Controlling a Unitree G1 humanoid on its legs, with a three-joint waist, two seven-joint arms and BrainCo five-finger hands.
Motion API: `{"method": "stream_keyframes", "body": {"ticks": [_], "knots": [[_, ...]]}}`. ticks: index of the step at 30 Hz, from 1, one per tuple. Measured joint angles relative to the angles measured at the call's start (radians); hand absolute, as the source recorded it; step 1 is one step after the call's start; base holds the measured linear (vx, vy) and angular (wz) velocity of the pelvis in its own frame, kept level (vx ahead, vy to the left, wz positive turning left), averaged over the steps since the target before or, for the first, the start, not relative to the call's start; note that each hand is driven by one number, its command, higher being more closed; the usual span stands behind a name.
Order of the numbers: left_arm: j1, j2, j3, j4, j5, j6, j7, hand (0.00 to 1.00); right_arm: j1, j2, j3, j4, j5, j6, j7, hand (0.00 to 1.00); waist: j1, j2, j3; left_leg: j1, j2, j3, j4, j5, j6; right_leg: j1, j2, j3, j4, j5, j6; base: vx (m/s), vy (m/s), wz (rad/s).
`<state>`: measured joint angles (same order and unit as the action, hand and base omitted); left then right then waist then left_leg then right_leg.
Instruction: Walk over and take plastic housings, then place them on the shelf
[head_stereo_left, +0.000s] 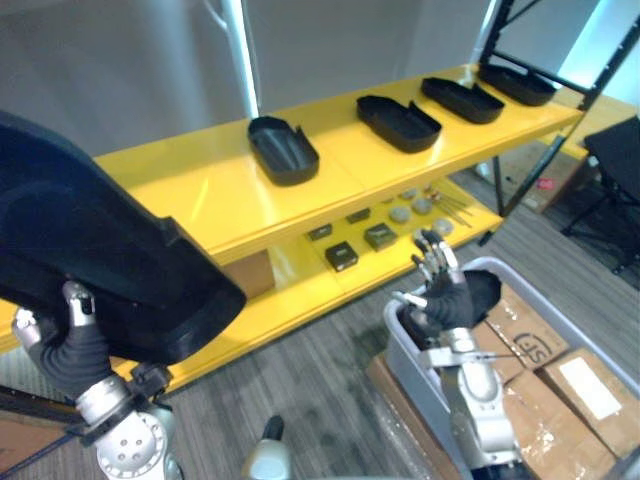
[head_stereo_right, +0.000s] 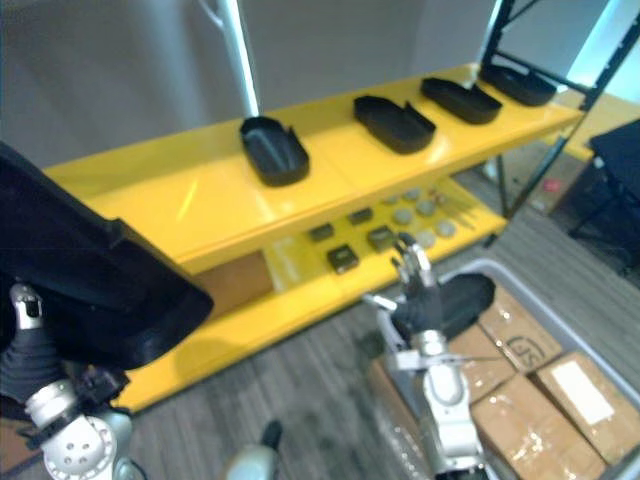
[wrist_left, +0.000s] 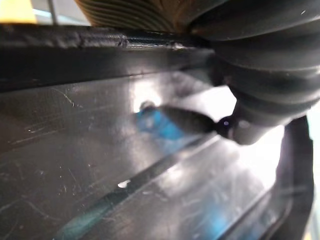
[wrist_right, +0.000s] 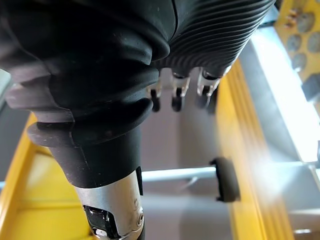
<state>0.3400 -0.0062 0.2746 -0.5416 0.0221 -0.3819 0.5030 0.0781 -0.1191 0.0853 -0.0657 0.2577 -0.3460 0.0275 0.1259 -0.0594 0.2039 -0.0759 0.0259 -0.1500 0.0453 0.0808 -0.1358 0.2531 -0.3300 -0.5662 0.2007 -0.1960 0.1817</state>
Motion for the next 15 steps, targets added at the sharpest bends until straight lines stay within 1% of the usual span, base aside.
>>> {"method": "stream_keyframes", "body": {"ticks": [1, 2, 3, 4, 5, 6, 7, 8, 9, 10, 11, 12, 13, 14, 15], "knots": [[0.000, 0.000, 0.000, -0.009, 0.000, -0.003, -0.003, 1.00, 0.000, 0.002, -0.003, -0.001, -0.002, 0.000, -0.007, 0.00, -0.001, -0.014, 0.006, -0.002, -0.013, 0.015, 0.014, -0.013, 0.015, 0.013, -0.013, -0.010, 0.011, 0.004, 0.001, 0.12, 0.066, 0.41], [-0.006, -0.004, -0.001, -0.015, 0.005, -0.014, -0.004, 1.00, 0.001, -0.006, -0.015, -0.001, -0.010, -0.001, -0.011, 0.00, -0.003, -0.008, 0.005, -0.014, -0.019, 0.018, 0.040, -0.031, 0.018, -0.009, -0.035, 0.002, 0.091, 0.016, -0.003, 0.10, 0.114, 0.40], [-0.021, 0.002, 0.008, -0.016, 0.019, -0.022, -0.004, 1.00, 0.001, -0.006, -0.025, 0.001, -0.031, -0.002, -0.030, 0.00, -0.003, -0.001, 0.004, -0.013, -0.022, 0.005, 0.065, -0.051, 0.034, -0.100, -0.075, 0.083, 0.293, 0.059, -0.068, 0.12, 0.146, 0.36], [-0.030, 0.007, 0.017, -0.016, 0.025, -0.023, -0.003, 1.00, 0.000, -0.003, -0.028, 0.001, -0.039, -0.004, -0.034, 0.00, -0.004, -0.002, 0.004, -0.009, -0.023, 0.001, 0.069, -0.059, 0.041, -0.140, -0.085, 0.125, 0.365, 0.091, -0.089, 0.14, 0.169, 0.31], [-0.045, 0.036, 0.028, -0.016, 0.027, -0.022, 0.001, 1.00, -0.006, 0.000, -0.030, 0.001, -0.043, -0.011, -0.045, 0.00, -0.004, -0.012, 0.006, 0.007, -0.027, -0.002, 0.067, -0.077, 0.049, -0.207, -0.096, 0.214, 0.473, 0.188, -0.109, 0.16, 0.119, 0.23], [-0.054, 0.069, 0.028, -0.016, 0.027, -0.021, 0.010, 1.00, -0.010, 0.002, -0.039, 0.002, -0.043, -0.027, -0.050, 0.00, -0.010, -0.017, 0.011, 0.030, -0.032, -0.010, 0.064, -0.088, 0.067, -0.257, -0.105, 0.273, 0.564, 0.327, -0.122, 0.21, 0.111, 0.32], [-0.059, 0.088, 0.026, -0.016, 0.027, -0.016, 0.017, 1.00, -0.011, 0.003, -0.047, 0.004, -0.043, -0.042, -0.050, 0.00, -0.024, -0.006, 0.018, 0.045, -0.030, -0.027, 0.062, -0.093, 0.080, -0.292, -0.101, 0.308, 0.624, 0.355, -0.118, 0.17, 0.078, 0.36], [-0.068, 0.099, 0.024, -0.015, 0.027, -0.012, 0.023, 1.00, -0.013, 0.004, -0.051, 0.004, -0.044, -0.050, -0.049, 0.00, -0.032, -0.007, 0.018, 0.055, -0.025, -0.045, 0.062, -0.099, 0.091, -0.311, -0.089, 0.326, 0.655, 0.275, -0.102, 0.23, 0.067, 0.45], [-0.099, 0.109, 0.027, -0.006, 0.024, -0.001, 0.032, 1.00, -0.020, 0.003, -0.070, 0.000, -0.046, -0.060, -0.047, 0.00, -0.048, -0.004, 0.017, 0.064, -0.015, -0.074, 0.061, -0.105, 0.099, -0.347, -0.039, 0.344, 0.651, 0.100, -0.116, 0.21, 0.056, 0.60], [-0.146, 0.117, 0.027, 0.015, 0.021, 0.015, 0.032, 1.00, -0.028, 0.000, -0.110, -0.011, -0.045, -0.065, -0.045, 0.00, -0.060, 0.003, 0.017, 0.064, -0.006, -0.099, 0.058, -0.108, 0.102, -0.361, 0.030, 0.356, 0.526, 0.026, -0.111, 0.21, 0.047, 0.62], [-0.169, 0.122, 0.027, 0.031, 0.016, 0.021, 0.029, 1.00, -0.035, -0.004, -0.131, -0.013, -0.044, -0.067, -0.044, 0.00, -0.063, 0.004, 0.017, 0.065, -0.005, -0.113, 0.055, -0.110, 0.101, -0.361, 0.061, 0.371, 0.439, 0.012, -0.110, 0.18, 0.020, 0.64], [-0.213, 0.128, 0.023, 0.071, 0.013, 0.038, 0.023, 1.00, -0.053, -0.018, -0.165, -0.016, -0.039, -0.067, -0.044, 0.00, -0.070, 0.004, 0.017, 0.067, -0.009, -0.131, 0.050, -0.114, 0.101, -0.365, 0.111, 0.424, 0.275, 0.010, -0.102, 0.15, -0.033, 0.49], [-0.228, 0.128, 0.020, 0.090, 0.012, 0.048, 0.021, 1.00, -0.061, -0.029, -0.175, -0.018, -0.038, -0.067, -0.045, 0.00, -0.076, 0.006, 0.017, 0.067, -0.012, -0.142, 0.051, -0.118, 0.100, -0.367, 0.128, 0.449, 0.212, 0.013, -0.097, 0.22, -0.118, 0.66], [-0.243, 0.129, 0.016, 0.121, 0.011, 0.065, 0.016, 1.00, -0.063, -0.051, -0.189, -0.032, -0.038, -0.067, -0.046, 0.00, -0.086, 0.007, 0.017, 0.069, -0.022, -0.166, 0.053, -0.122, 0.092, -0.367, 0.144, 0.471, 0.111, 0.028, -0.079, 0.19, -0.177, 0.71], [-0.238, 0.129, 0.009, 0.133, 0.009, 0.080, 0.008, 1.00, -0.058, -0.069, -0.193, -0.052, -0.035, -0.067, -0.042, 0.00, -0.089, -0.003, 0.010, 0.067, -0.042, -0.182, 0.052, -0.135, 0.084, -0.360, 0.144, 0.471, 0.060, 0.045, -0.086, 0.19, -0.215, 0.70]]}}
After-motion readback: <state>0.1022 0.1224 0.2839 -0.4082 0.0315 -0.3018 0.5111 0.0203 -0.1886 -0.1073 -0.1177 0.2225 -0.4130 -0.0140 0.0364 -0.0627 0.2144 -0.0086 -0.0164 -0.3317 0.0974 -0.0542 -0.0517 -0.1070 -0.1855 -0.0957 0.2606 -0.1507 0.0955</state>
